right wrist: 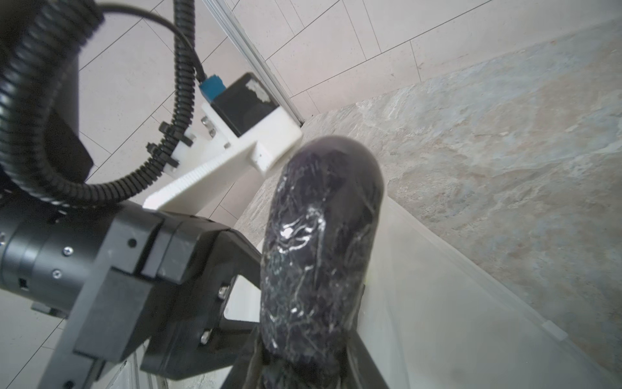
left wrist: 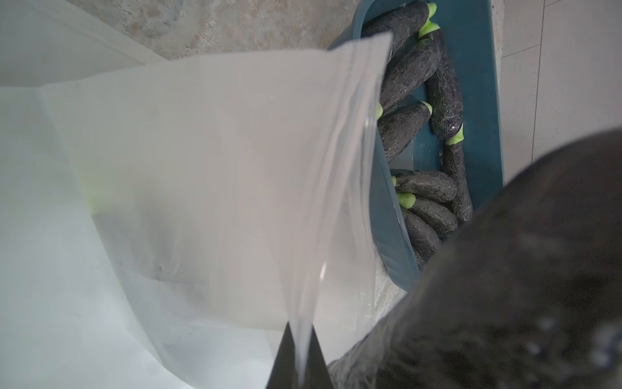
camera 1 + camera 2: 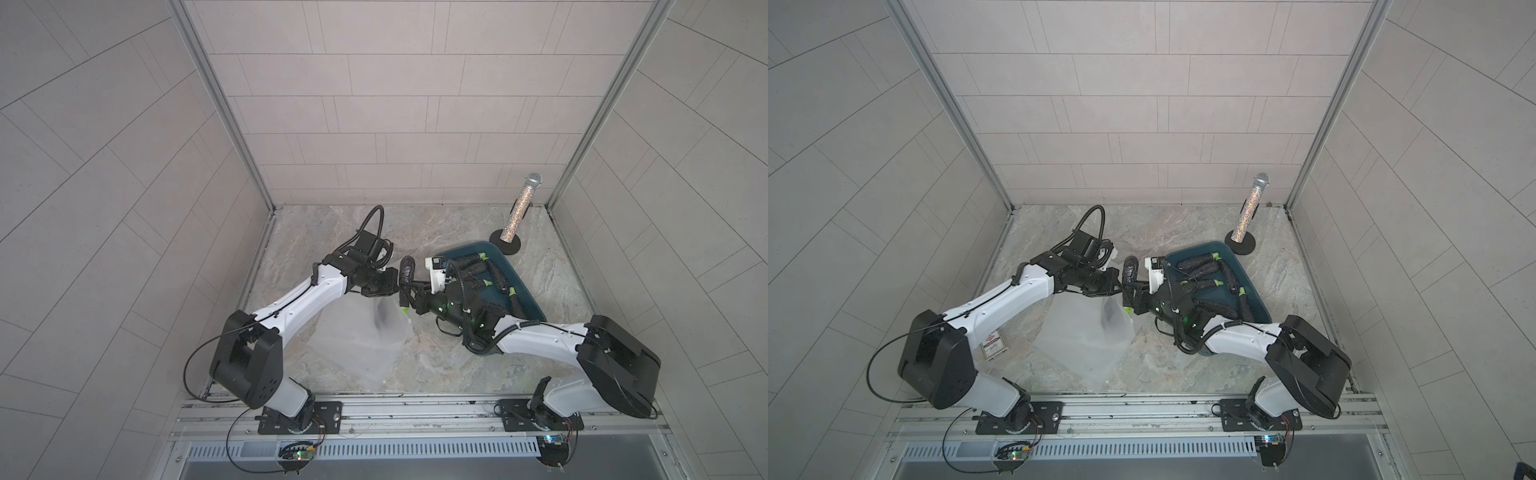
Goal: Place the eggplant in a zip-top bag and seal the zipper
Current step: Place the eggplant in the zipper food storage bag.
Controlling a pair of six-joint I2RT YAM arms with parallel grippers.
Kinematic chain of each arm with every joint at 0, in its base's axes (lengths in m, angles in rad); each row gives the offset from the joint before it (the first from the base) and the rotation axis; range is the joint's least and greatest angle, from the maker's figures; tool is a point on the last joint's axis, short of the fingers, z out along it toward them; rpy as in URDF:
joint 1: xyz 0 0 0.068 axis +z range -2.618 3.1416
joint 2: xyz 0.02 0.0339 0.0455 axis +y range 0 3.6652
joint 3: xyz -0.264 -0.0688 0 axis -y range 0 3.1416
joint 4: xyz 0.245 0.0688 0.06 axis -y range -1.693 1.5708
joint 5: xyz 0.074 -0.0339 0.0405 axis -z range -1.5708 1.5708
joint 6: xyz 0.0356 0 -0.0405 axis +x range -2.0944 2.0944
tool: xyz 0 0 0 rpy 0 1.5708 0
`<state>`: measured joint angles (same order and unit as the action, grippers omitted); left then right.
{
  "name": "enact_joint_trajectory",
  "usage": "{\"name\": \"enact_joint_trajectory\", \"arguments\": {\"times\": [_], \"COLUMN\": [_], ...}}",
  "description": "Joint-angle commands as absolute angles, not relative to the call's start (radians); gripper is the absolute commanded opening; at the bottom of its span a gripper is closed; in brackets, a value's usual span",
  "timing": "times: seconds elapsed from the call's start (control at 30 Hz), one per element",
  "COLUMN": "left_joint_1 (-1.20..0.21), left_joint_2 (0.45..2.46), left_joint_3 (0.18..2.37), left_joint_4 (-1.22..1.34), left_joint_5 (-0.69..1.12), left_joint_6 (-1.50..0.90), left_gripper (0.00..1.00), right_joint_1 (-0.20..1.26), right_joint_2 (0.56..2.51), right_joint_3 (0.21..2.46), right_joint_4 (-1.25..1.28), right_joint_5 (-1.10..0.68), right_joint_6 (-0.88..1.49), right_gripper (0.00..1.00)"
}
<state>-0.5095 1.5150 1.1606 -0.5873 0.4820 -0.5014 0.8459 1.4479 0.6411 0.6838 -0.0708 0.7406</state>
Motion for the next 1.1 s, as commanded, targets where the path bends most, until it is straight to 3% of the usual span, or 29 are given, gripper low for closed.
{"name": "enact_joint_trajectory", "arguments": {"times": [0.0,0.6,1.07], "left_joint_1": [-0.499,-0.495,-0.495], "left_joint_2": [1.496,1.474,1.445], "left_joint_3": [1.193,1.195,1.186], "left_joint_4": [-0.577,-0.595,-0.637], "left_joint_5": [0.495,0.451,0.425], "left_joint_6": [-0.509,-0.488,-0.437], "left_gripper": [0.0,0.0,0.0], "right_joint_1": [0.863,0.887,0.887], "right_joint_2": [1.447,1.411,1.527], "right_joint_3": [0.644,0.681,0.89], "right_joint_4": [0.698,0.44,0.137], "right_joint_5": [-0.067,-0.02,-0.013], "right_joint_6": [0.715,0.66,0.609], "right_gripper": [0.25,0.24,0.25]}}
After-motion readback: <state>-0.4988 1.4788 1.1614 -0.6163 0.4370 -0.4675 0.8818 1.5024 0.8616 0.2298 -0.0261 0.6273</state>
